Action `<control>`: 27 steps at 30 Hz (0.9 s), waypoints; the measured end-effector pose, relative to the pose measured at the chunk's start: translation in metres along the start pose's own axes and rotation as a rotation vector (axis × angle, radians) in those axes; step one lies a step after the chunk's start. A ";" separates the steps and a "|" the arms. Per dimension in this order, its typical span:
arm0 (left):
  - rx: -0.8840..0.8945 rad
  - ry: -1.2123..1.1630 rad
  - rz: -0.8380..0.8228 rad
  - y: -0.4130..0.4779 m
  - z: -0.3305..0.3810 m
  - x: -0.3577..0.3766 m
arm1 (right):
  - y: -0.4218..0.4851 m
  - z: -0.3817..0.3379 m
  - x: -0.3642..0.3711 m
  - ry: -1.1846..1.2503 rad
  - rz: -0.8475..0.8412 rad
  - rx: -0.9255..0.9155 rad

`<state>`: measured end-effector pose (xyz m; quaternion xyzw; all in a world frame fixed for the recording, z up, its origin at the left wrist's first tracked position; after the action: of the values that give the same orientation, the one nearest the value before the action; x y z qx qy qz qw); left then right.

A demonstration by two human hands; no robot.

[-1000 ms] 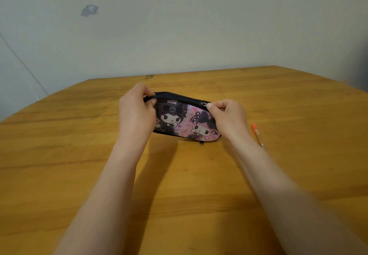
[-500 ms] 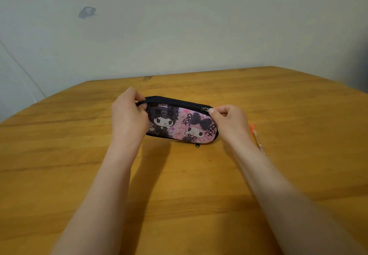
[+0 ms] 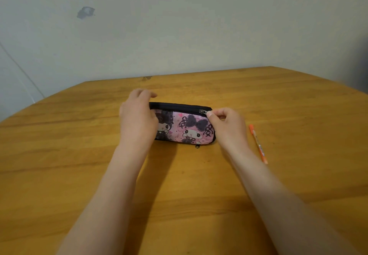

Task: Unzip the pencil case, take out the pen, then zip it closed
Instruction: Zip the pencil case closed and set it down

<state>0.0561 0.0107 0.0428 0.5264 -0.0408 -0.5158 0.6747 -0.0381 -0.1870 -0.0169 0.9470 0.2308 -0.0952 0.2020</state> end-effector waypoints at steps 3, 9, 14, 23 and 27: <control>0.062 0.018 -0.094 -0.009 0.017 0.013 | -0.004 -0.004 0.002 0.014 -0.014 -0.012; 0.156 -0.076 -0.159 -0.023 0.039 0.027 | -0.009 -0.011 0.002 0.024 -0.024 -0.047; 0.190 -0.148 -0.180 -0.031 0.047 0.033 | -0.013 -0.015 0.003 0.042 -0.050 -0.050; 0.187 -0.178 -0.143 -0.031 0.047 0.034 | -0.013 -0.016 0.002 0.060 -0.081 -0.038; 0.195 -0.171 -0.110 -0.029 0.046 0.032 | -0.009 -0.013 0.000 0.079 -0.075 0.011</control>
<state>0.0245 -0.0409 0.0255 0.5450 -0.1190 -0.5885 0.5852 -0.0413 -0.1743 -0.0086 0.9419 0.2732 -0.0667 0.1837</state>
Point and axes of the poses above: each hand's wrist, its own y-axis towards the middle knuckle, its own x-axis out of the palm, z = x × y, the point moved 6 cm from there along y, towards the middle knuckle, and after that the axes turned 13 degrees about z, right-handed, at the moved point
